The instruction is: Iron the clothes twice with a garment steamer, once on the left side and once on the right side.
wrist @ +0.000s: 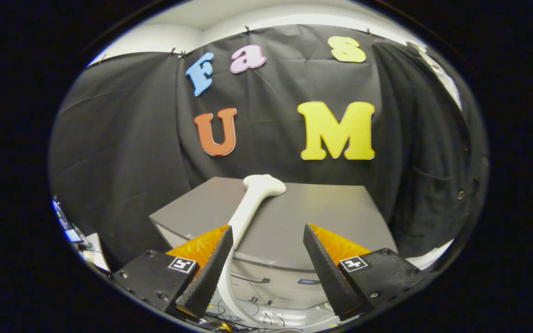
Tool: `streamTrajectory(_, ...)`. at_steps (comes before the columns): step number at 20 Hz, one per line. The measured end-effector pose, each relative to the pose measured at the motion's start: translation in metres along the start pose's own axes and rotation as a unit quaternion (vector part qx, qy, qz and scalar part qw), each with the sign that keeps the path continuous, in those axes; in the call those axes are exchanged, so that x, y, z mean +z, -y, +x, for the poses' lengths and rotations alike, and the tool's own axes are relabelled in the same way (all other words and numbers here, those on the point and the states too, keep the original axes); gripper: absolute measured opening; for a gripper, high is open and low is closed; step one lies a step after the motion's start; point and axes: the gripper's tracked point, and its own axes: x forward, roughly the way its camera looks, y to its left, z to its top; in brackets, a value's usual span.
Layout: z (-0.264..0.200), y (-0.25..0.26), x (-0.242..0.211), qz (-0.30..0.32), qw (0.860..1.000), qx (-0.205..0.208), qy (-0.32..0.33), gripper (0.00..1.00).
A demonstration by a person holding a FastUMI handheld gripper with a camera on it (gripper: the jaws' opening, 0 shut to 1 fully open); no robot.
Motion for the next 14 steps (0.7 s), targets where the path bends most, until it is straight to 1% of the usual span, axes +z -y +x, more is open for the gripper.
streamTrajectory(1,0.014,-0.008,0.000,-0.003,1.000,0.002,-0.010,0.98)
streamTrajectory(4,0.051,-0.017,0.002,-0.007,0.999,-0.010,-0.033,0.96)
streamTrajectory(7,0.082,-0.021,-0.011,0.002,0.997,-0.022,-0.073,0.90)
streamTrajectory(9,0.096,-0.025,-0.017,0.010,0.995,-0.026,-0.093,0.81)
streamTrajectory(10,0.099,-0.026,-0.018,0.006,0.995,-0.031,-0.099,0.80)
streamTrajectory(12,0.104,-0.027,-0.016,-0.010,0.995,-0.045,-0.085,0.78)
streamTrajectory(13,0.105,-0.026,-0.017,0.000,0.995,-0.049,-0.085,0.75)
streamTrajectory(14,0.105,-0.026,-0.017,0.002,0.995,-0.052,-0.087,0.74)
